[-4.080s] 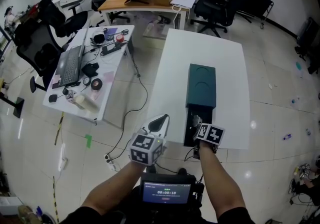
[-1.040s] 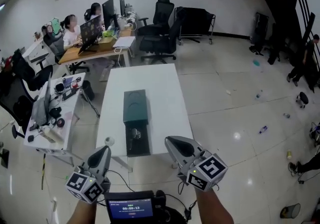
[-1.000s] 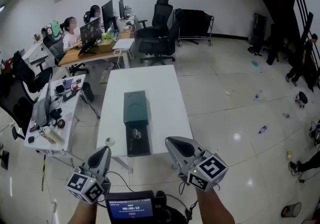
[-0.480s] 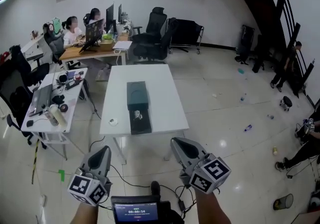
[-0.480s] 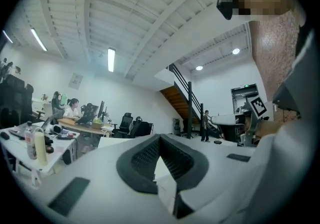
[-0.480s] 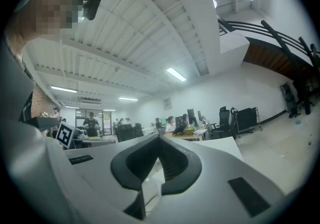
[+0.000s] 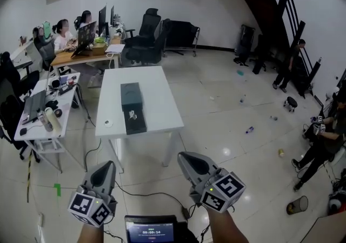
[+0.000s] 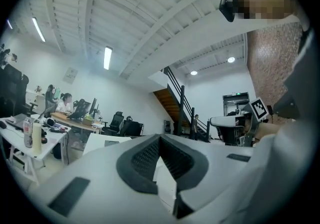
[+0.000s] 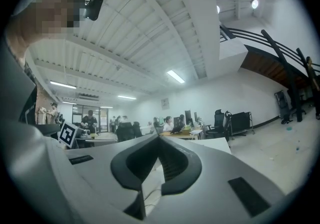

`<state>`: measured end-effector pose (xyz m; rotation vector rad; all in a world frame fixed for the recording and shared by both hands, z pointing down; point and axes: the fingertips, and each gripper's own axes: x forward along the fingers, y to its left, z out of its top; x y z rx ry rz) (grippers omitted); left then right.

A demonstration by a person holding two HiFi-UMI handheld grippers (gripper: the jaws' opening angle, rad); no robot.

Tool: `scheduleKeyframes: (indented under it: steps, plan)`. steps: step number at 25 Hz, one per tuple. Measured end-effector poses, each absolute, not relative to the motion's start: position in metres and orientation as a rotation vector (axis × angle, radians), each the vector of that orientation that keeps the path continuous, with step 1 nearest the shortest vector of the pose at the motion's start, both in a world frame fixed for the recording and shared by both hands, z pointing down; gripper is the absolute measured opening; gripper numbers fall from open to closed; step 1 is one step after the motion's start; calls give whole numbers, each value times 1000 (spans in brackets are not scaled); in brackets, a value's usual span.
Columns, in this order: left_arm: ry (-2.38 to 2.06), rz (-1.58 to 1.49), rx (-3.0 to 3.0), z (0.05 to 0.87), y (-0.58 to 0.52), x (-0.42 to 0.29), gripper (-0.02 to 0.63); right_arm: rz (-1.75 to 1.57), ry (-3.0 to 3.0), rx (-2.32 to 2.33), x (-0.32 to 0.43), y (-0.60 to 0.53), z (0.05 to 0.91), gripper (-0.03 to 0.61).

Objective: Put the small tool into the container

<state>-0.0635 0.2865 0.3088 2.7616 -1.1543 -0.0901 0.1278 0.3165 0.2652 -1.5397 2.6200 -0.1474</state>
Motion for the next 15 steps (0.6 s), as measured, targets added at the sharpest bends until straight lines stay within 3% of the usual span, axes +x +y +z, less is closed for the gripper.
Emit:
scheduleKeyframes:
  steps: [15]
  plan:
    - [-1183, -21, 2794, 283, 340, 34, 23, -132, 2634, -1552, 240, 373, 250, 6]
